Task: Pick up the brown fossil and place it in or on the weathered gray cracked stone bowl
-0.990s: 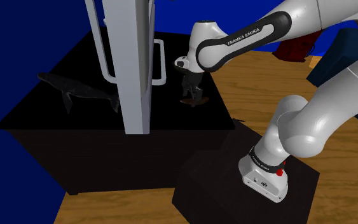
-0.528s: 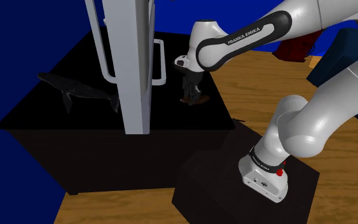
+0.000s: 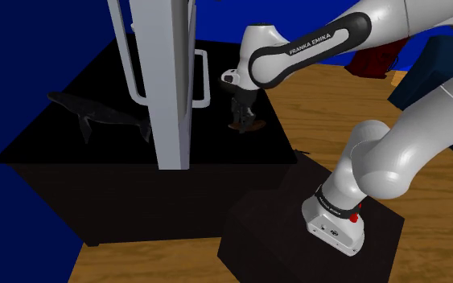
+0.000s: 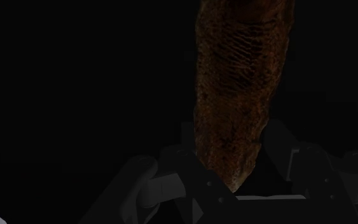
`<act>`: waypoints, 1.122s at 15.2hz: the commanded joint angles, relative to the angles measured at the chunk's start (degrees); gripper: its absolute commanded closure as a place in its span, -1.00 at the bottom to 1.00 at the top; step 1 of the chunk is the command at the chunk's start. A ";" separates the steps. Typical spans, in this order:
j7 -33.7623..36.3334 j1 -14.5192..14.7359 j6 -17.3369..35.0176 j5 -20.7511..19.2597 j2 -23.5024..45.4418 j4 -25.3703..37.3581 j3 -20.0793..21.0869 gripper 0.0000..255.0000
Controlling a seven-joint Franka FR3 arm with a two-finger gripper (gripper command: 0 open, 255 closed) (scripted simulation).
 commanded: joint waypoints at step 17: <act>1.80 -0.32 -15.36 -0.86 -6.41 8.93 1.39 1.00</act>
